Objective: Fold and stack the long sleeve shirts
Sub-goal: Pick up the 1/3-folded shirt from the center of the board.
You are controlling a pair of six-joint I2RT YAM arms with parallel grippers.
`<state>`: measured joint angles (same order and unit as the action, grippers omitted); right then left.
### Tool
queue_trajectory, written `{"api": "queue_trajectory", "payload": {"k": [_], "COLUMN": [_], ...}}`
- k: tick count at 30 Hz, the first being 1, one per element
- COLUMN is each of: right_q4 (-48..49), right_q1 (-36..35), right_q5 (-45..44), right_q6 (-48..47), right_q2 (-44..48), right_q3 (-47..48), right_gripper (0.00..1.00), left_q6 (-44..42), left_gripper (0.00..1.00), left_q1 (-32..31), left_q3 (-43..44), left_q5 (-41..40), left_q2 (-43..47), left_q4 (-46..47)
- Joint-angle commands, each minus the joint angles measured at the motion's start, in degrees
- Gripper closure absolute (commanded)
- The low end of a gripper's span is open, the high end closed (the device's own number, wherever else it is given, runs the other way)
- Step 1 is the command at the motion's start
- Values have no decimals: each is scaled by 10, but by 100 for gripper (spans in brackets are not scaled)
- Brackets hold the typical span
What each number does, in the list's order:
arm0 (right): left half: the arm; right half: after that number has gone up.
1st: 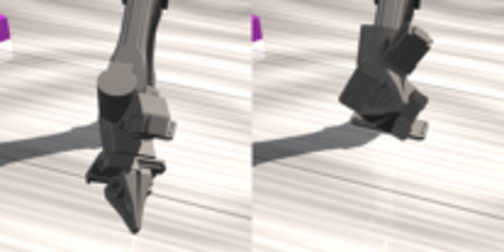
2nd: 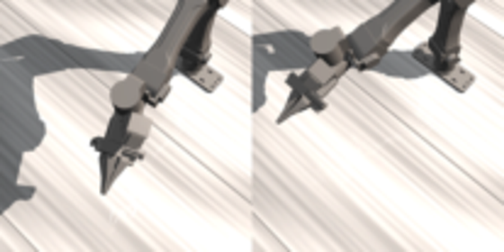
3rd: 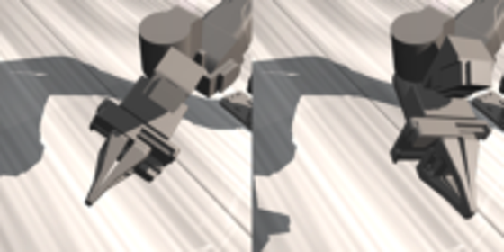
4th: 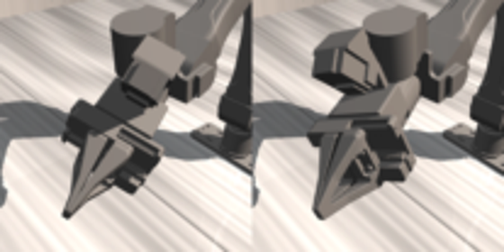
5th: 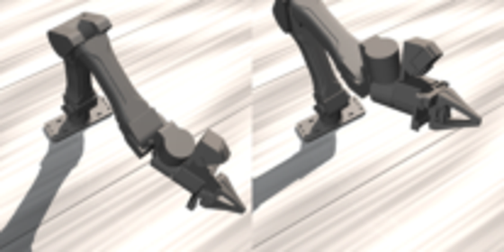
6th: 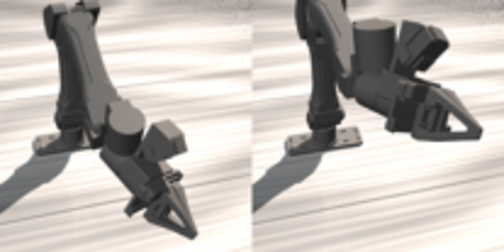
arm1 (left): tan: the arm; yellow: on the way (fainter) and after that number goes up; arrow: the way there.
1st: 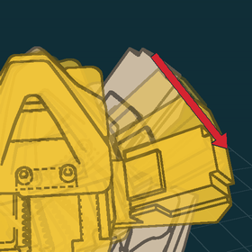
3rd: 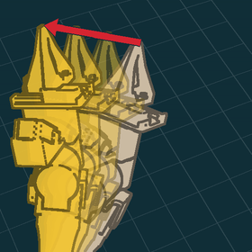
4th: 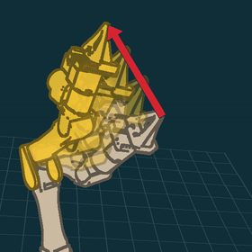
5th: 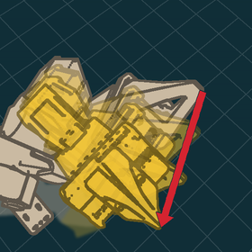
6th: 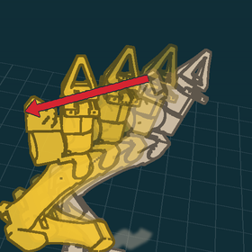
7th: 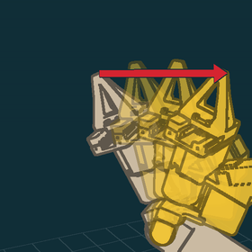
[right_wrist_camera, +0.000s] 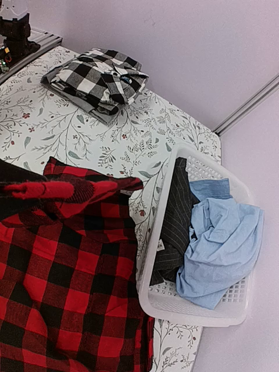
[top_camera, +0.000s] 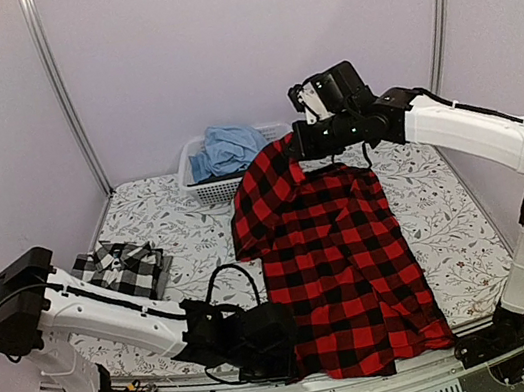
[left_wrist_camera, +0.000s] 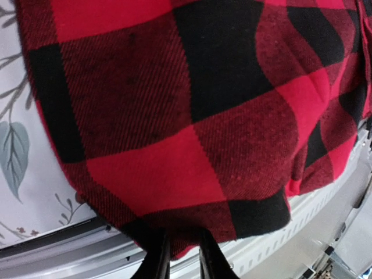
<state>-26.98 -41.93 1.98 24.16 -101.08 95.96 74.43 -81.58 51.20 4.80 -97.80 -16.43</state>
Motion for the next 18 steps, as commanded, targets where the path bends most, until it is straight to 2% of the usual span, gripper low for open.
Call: {"api": "queue_trajectory", "payload": {"k": [1,7,13,18], "right_q4": [-14,-23,-24,-25], "right_q1": [2,2,2,3], "right_q5": [-13,-16,-17,-14], "right_q6": [-17,-27,-27,-26], "right_q2": [33,39,49,50], "right_q3": [25,30,23,23], "right_gripper": [100,100,100,100], "left_q6": [18,33,28,31], "left_gripper": [85,81,78,77], "left_q1": [-15,-21,-17,-18], "left_q3": [21,2,16,37], "left_q5": [-29,-27,-23,-41], "left_q2": [2,23,-13,-30], "left_q4": [-69,-76,-49,-74]}}
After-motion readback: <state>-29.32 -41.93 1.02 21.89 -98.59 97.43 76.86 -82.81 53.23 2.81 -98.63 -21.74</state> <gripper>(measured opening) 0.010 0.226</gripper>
